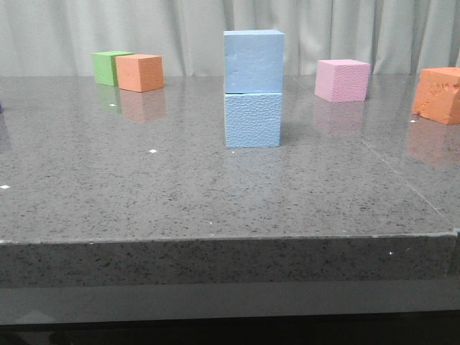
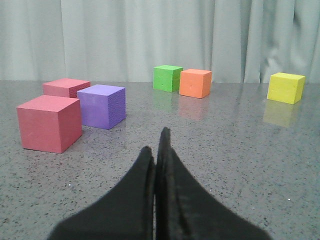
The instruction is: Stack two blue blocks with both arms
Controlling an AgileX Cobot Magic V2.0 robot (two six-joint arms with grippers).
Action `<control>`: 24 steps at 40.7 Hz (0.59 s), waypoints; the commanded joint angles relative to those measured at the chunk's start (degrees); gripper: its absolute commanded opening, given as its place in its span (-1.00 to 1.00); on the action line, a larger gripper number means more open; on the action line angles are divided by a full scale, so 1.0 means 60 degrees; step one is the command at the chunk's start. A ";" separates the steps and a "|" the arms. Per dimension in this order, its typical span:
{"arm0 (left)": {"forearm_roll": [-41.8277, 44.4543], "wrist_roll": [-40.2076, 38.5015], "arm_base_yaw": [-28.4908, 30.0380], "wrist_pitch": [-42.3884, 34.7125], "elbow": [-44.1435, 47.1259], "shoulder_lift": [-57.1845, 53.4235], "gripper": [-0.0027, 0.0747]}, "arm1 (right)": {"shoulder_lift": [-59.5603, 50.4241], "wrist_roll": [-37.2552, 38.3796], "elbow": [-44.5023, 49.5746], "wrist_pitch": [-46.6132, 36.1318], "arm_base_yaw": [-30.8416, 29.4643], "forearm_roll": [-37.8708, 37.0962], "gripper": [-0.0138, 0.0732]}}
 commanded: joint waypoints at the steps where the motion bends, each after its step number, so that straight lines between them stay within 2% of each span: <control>1: -0.0094 -0.0001 0.0004 -0.0827 0.0025 -0.0160 -0.98 | -0.0903 -0.0712 0.1062 -0.2259 -0.0948 0.0501 -0.84; 6: -0.0094 -0.0001 0.0004 -0.0827 0.0025 -0.0160 -0.98 | -0.1863 -0.0704 0.2723 -0.4300 -0.1809 0.0720 -0.84; 13: -0.0094 -0.0001 0.0004 -0.0827 0.0025 -0.0160 -0.98 | -0.2864 -0.0695 0.4594 -0.6604 -0.2064 0.0877 -0.84; 20: -0.0094 -0.0001 0.0004 -0.0827 0.0025 -0.0160 -0.98 | -0.3441 -0.0695 0.5950 -0.7995 -0.2197 0.0877 -0.84; 24: -0.0094 -0.0001 0.0004 -0.0827 0.0025 -0.0160 -0.98 | -0.3429 -0.0695 0.5952 -0.7735 -0.2298 0.0877 -0.84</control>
